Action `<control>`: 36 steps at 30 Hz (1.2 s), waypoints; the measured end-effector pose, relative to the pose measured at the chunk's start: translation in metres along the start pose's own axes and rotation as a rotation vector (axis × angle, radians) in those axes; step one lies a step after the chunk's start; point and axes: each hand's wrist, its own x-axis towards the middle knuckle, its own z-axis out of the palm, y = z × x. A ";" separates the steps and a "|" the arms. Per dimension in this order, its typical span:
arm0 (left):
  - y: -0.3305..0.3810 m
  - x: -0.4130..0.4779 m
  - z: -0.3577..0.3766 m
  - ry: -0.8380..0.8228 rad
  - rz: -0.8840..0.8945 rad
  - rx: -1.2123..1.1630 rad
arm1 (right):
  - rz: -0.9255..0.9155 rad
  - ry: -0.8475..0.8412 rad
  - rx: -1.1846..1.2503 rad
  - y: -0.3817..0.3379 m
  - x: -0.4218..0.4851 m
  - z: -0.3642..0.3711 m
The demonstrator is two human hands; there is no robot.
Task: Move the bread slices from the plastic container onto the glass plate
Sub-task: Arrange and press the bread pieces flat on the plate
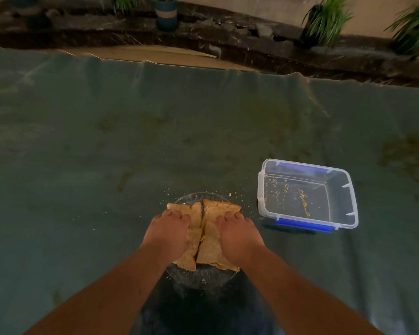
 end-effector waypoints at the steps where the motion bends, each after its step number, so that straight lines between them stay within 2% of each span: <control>1: 0.000 0.000 0.000 0.000 -0.003 -0.006 | -0.002 0.007 0.004 0.000 0.000 0.000; 10: -0.002 0.000 0.000 0.014 -0.006 0.004 | 0.052 0.057 0.173 0.000 0.005 -0.002; 12: -0.004 0.002 -0.004 0.015 -0.008 -0.023 | 0.041 0.058 0.279 0.003 0.007 -0.003; 16: -0.008 0.004 -0.018 -0.154 -0.050 -0.253 | 0.015 -0.036 0.433 0.009 0.007 -0.007; 20: -0.005 0.000 -0.015 -0.277 -0.047 -0.205 | -0.022 -0.148 0.429 0.006 0.003 -0.005; 23: -0.002 -0.005 -0.004 -0.229 0.002 -0.114 | -0.044 -0.143 0.301 0.001 -0.005 0.000; 26: -0.004 -0.011 0.003 -0.116 0.082 -0.034 | -0.114 0.022 0.093 -0.005 -0.017 0.003; 29: -0.007 -0.016 0.010 0.048 0.148 -0.004 | -0.089 0.175 0.097 -0.009 -0.024 0.007; 31: -0.006 -0.018 0.015 0.075 0.154 -0.055 | -0.061 0.157 0.130 -0.011 -0.023 0.013; 34: -0.003 -0.018 0.023 0.014 0.139 -0.089 | -0.047 0.039 0.117 -0.012 -0.019 0.025; 36: 0.000 -0.016 0.026 0.019 0.127 -0.090 | -0.042 0.027 0.092 -0.011 -0.017 0.030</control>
